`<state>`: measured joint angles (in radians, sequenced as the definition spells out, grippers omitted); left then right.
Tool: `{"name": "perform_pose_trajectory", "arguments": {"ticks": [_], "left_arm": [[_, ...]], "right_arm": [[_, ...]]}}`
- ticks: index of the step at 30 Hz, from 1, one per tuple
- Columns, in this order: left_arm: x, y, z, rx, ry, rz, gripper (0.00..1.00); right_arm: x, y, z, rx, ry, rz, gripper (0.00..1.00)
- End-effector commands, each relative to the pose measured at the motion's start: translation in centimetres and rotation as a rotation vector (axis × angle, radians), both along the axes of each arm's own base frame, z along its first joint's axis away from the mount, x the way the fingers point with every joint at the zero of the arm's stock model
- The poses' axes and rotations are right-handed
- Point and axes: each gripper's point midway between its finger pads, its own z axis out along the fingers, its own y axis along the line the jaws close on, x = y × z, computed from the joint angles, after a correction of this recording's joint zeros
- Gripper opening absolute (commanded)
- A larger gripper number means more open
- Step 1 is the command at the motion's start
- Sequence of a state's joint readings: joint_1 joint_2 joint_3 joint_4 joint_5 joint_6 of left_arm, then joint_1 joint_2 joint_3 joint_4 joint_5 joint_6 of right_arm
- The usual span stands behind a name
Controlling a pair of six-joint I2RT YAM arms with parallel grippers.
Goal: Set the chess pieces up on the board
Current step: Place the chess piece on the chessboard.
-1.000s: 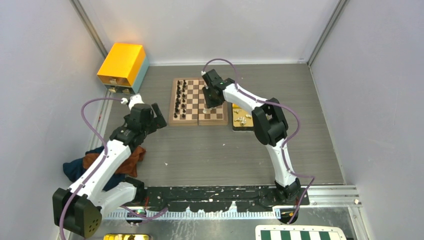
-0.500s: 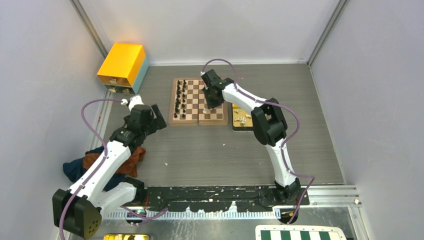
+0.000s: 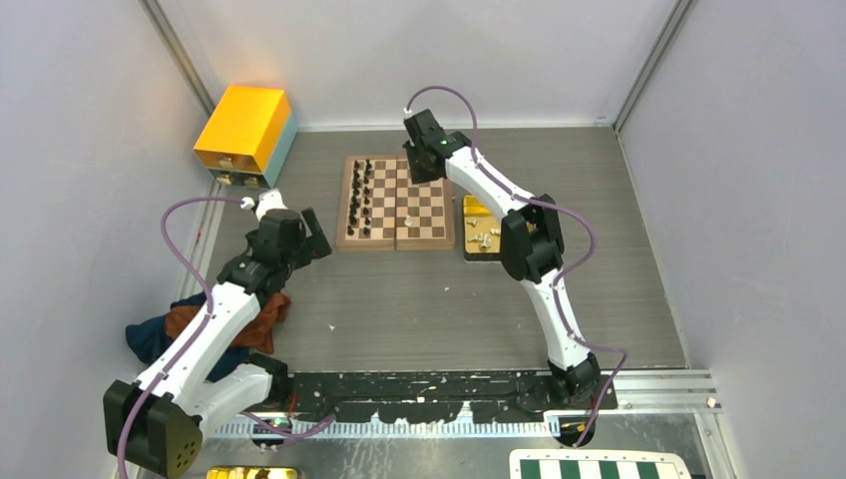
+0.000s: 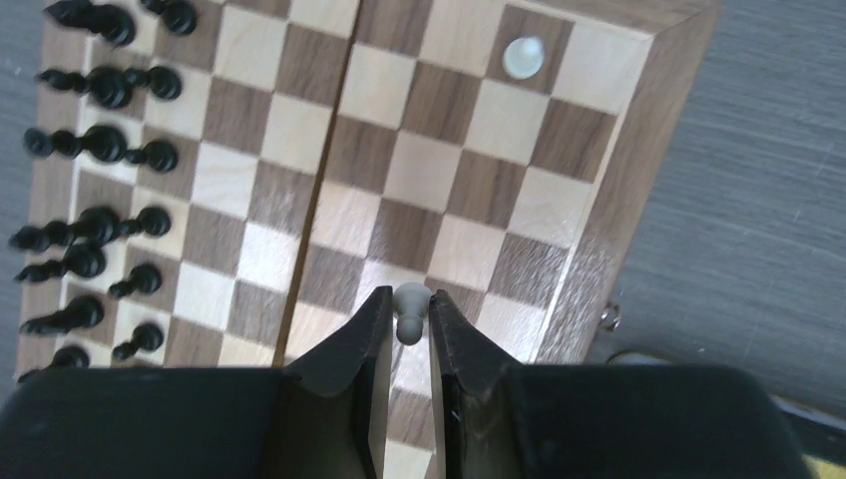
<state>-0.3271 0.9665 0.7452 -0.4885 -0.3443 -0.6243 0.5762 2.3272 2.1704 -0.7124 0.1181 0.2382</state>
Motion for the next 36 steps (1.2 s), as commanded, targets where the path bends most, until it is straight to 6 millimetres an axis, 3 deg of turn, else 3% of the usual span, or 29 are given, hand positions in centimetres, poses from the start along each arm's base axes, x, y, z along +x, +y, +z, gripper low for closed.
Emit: {"name": "perform_pose_trajectory", "arguments": {"ticks": [1, 14, 36], "left_arm": [[0.5, 0.4, 2.2, 0.011, -0.063, 0.008, 0.97], [0.4, 0.5, 2.2, 0.019, -0.06, 0.004, 0.96], [0.6, -0.1, 2.6, 0.061, -0.082, -0.045, 0.97]], "right_arm": [[2.4, -1.2, 0.6, -0.007, -0.024, -0.04, 0.01], [5.0, -1.2, -0.2, 0.012, -0.041, -0.071, 0.01], [6.3, -0.9, -2.3, 0.023, -0.037, -0.095, 0.01]]}}
